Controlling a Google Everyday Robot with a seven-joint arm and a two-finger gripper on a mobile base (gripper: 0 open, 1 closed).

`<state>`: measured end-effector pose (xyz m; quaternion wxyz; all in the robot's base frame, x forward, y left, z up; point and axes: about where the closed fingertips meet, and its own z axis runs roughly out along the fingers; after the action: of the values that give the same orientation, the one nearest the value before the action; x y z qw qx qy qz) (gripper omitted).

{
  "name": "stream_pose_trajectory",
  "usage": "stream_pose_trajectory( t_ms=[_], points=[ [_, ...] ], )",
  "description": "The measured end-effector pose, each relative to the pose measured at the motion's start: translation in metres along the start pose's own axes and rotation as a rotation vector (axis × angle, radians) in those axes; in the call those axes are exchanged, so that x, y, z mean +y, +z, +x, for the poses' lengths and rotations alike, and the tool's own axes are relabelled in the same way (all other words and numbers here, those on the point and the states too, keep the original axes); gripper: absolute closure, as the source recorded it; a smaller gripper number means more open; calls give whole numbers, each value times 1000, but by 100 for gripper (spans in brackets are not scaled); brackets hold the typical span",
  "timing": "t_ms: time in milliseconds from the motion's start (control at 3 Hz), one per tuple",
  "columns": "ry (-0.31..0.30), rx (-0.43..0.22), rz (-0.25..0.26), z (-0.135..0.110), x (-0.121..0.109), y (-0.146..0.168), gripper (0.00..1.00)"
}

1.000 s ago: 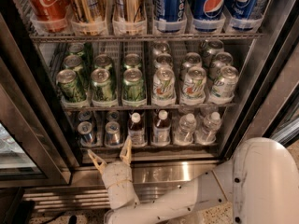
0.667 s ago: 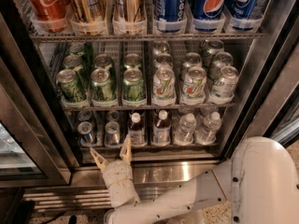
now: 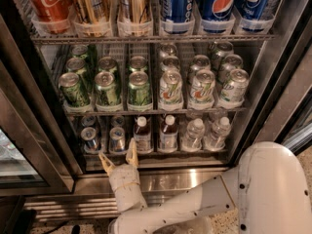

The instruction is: Pick redbull can from bottom shelf of fridge

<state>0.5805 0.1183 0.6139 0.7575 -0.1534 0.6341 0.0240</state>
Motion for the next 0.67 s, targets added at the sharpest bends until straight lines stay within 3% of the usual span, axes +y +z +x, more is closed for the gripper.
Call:
stream_pose_trajectory(
  t_ms=[667],
  points=[
    [-26,7,-1,9,6,13,29]
  ],
)
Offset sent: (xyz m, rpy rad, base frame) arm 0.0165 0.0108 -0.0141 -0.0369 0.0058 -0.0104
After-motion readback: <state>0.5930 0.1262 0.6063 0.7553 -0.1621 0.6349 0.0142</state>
